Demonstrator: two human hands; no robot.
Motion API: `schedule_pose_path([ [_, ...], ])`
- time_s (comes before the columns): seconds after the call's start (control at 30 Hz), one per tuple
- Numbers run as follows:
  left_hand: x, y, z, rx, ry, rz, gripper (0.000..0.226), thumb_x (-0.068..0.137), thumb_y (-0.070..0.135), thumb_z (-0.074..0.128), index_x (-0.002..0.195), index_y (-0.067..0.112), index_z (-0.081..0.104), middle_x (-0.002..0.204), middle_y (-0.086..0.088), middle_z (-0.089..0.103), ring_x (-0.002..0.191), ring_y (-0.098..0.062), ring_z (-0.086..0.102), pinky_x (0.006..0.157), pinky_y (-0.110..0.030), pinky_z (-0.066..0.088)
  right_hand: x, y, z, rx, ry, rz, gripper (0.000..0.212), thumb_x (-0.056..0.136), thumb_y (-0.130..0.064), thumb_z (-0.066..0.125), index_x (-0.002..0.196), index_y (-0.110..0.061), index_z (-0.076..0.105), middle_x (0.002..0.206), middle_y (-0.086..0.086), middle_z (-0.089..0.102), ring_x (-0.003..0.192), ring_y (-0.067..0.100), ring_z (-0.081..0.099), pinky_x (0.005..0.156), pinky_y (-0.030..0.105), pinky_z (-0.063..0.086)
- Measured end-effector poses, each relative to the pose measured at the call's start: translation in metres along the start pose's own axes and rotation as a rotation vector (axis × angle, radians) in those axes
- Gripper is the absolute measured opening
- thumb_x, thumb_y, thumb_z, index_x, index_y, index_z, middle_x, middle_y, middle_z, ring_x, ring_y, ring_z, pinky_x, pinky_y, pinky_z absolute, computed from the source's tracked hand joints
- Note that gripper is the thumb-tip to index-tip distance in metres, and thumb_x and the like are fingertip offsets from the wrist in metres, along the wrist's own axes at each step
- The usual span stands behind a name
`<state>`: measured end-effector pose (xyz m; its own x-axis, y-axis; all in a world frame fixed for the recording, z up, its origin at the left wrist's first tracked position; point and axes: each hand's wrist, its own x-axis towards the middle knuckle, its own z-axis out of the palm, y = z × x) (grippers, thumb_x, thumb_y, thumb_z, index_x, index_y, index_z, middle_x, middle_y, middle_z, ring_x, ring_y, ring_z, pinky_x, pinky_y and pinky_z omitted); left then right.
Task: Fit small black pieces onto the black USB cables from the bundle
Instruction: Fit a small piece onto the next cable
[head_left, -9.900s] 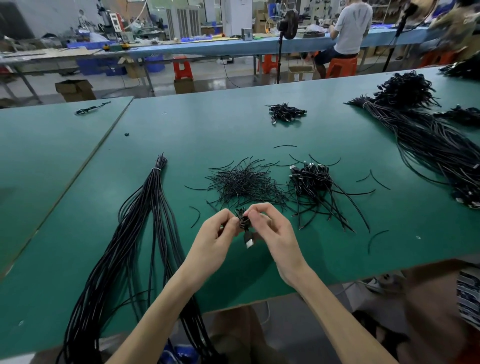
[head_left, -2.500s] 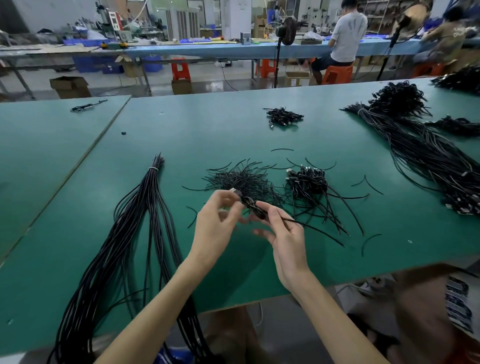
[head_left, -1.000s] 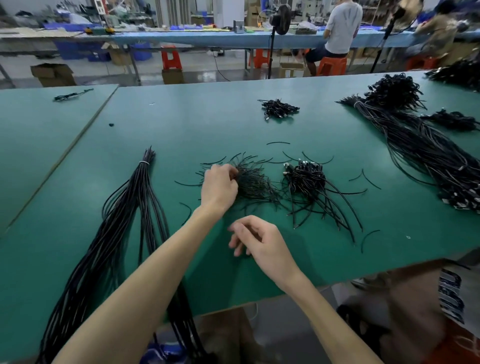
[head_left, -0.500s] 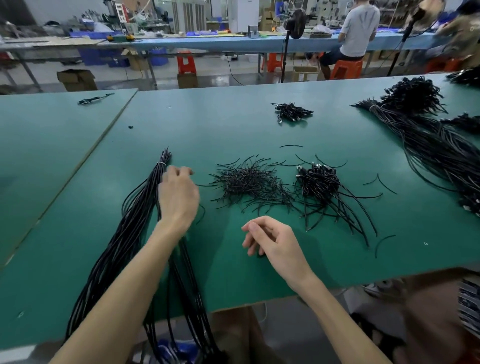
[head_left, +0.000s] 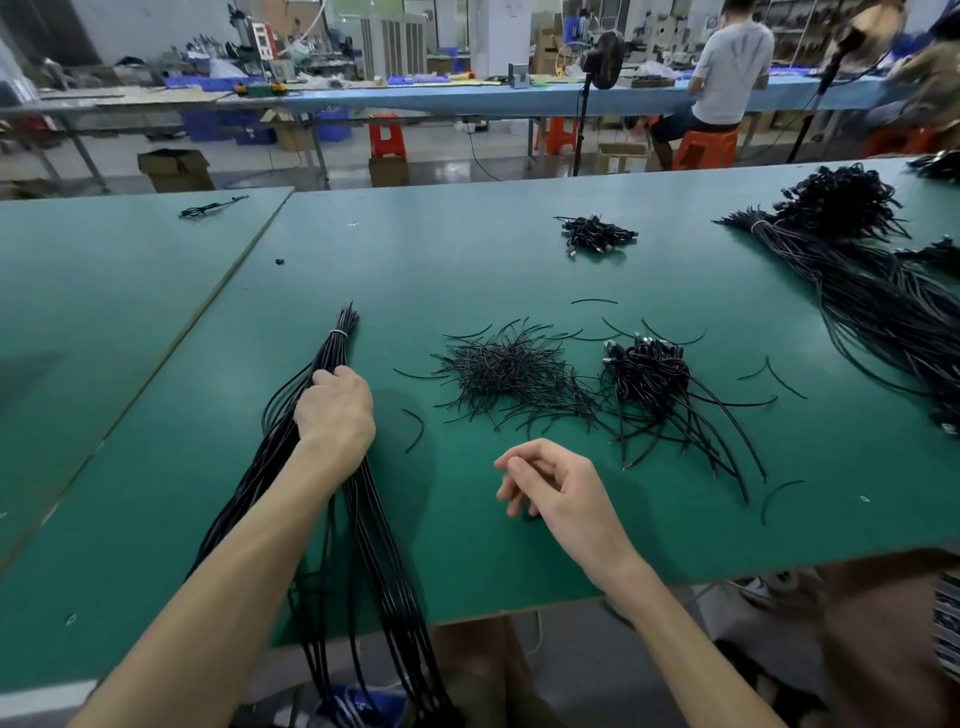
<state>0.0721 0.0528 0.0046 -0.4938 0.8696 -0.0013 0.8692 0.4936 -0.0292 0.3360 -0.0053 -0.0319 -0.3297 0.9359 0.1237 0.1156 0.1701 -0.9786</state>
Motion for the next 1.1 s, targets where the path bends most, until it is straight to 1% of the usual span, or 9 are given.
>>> schedule_pose_path([
  [0.2, -0.012, 0.013, -0.002, 0.221, -0.081, 0.037, 0.043, 0.094, 0.005, 0.059, 0.131, -0.006, 0.04, 0.128, -0.022, 0.044, 0.113, -0.036, 0.054, 0.067, -0.039, 0.05, 0.0, 0.001, 0.0, 0.004, -0.004, 0.0, 0.015, 0.104, -0.01, 0.057, 0.101, -0.014, 0.071, 0.081, 0.006, 0.075, 0.067, 0.02, 0.07, 0.062, 0.017, 0.05],
  [0.33, -0.01, 0.014, -0.003, 0.286, -0.072, 0.109, 0.042, 0.091, 0.001, 0.06, 0.131, -0.008, 0.048, 0.125, -0.024, 0.05, 0.111, -0.033, 0.057, 0.079, -0.034, 0.059, 0.0, 0.001, 0.0, -0.011, -0.008, 0.007, 0.015, 0.104, -0.009, 0.057, 0.1, -0.015, 0.071, 0.082, 0.005, 0.075, 0.067, 0.021, 0.07, 0.063, 0.017, 0.05],
  [0.43, -0.009, 0.012, -0.01, 0.293, -0.044, 0.184, 0.028, 0.088, -0.006, 0.057, 0.112, 0.003, 0.067, 0.113, -0.016, 0.064, 0.09, -0.023, 0.054, 0.068, -0.027, 0.049, 0.0, 0.001, 0.0, -0.02, -0.008, 0.007, 0.015, 0.103, -0.008, 0.058, 0.1, -0.015, 0.071, 0.082, 0.005, 0.076, 0.067, 0.021, 0.07, 0.063, 0.017, 0.049],
  [0.53, -0.009, 0.007, -0.014, 0.205, -0.029, 0.176, 0.02, 0.086, -0.011, 0.055, 0.094, 0.005, 0.065, 0.104, -0.015, 0.066, 0.079, -0.025, 0.051, 0.064, -0.029, 0.046, 0.0, 0.001, 0.0, -0.02, -0.007, 0.008, 0.015, 0.103, -0.008, 0.058, 0.1, -0.015, 0.071, 0.082, 0.005, 0.076, 0.067, 0.022, 0.07, 0.063, 0.017, 0.049],
  [0.63, -0.007, -0.002, -0.011, -0.022, 0.027, 0.113, 0.016, 0.092, -0.004, 0.055, 0.078, 0.003, 0.051, 0.089, -0.016, 0.057, 0.074, -0.032, 0.052, 0.066, -0.038, 0.043, 0.001, 0.001, 0.0, -0.029, -0.011, 0.005, 0.015, 0.103, -0.009, 0.058, 0.1, -0.015, 0.071, 0.082, 0.005, 0.076, 0.068, 0.022, 0.071, 0.063, 0.017, 0.05],
  [0.73, -0.003, -0.004, -0.013, -0.474, 0.04, 0.056, 0.026, 0.096, 0.002, 0.051, 0.071, 0.003, 0.047, 0.078, -0.018, 0.059, 0.065, -0.031, 0.053, 0.059, -0.036, 0.044, 0.001, 0.001, 0.0, -0.029, -0.022, 0.003, 0.014, 0.104, -0.012, 0.058, 0.1, -0.016, 0.071, 0.082, 0.004, 0.076, 0.068, 0.02, 0.07, 0.064, 0.017, 0.049],
  [0.9, -0.019, 0.024, -0.018, -1.42, -0.314, 0.039, 0.011, 0.1, 0.003, 0.062, 0.107, -0.004, 0.065, 0.088, -0.011, 0.068, 0.059, -0.013, 0.072, 0.053, -0.022, 0.057, 0.001, 0.0, 0.002, -0.071, -0.078, -0.03, 0.023, 0.105, -0.036, 0.056, 0.104, -0.018, 0.071, 0.086, -0.001, 0.076, 0.07, 0.016, 0.07, 0.068, 0.018, 0.051],
  [1.0, -0.031, 0.041, -0.005, -1.468, -0.402, 0.082, 0.015, 0.098, 0.008, 0.067, 0.108, -0.002, 0.066, 0.093, -0.01, 0.072, 0.066, -0.014, 0.075, 0.052, -0.021, 0.055, 0.002, -0.003, 0.005, -0.096, -0.119, -0.034, 0.043, 0.098, -0.054, 0.053, 0.118, -0.019, 0.068, 0.095, -0.006, 0.078, 0.074, 0.013, 0.073, 0.079, 0.019, 0.054],
  [1.1, -0.035, 0.048, 0.011, -1.457, -0.388, 0.091, 0.016, 0.094, 0.011, 0.073, 0.105, 0.0, 0.069, 0.09, -0.008, 0.073, 0.067, -0.012, 0.074, 0.053, -0.022, 0.055, 0.003, -0.003, 0.004, -0.092, -0.148, -0.004, 0.048, 0.098, -0.048, 0.062, 0.137, -0.02, 0.058, 0.101, -0.009, 0.079, 0.08, 0.011, 0.074, 0.089, 0.021, 0.055],
])
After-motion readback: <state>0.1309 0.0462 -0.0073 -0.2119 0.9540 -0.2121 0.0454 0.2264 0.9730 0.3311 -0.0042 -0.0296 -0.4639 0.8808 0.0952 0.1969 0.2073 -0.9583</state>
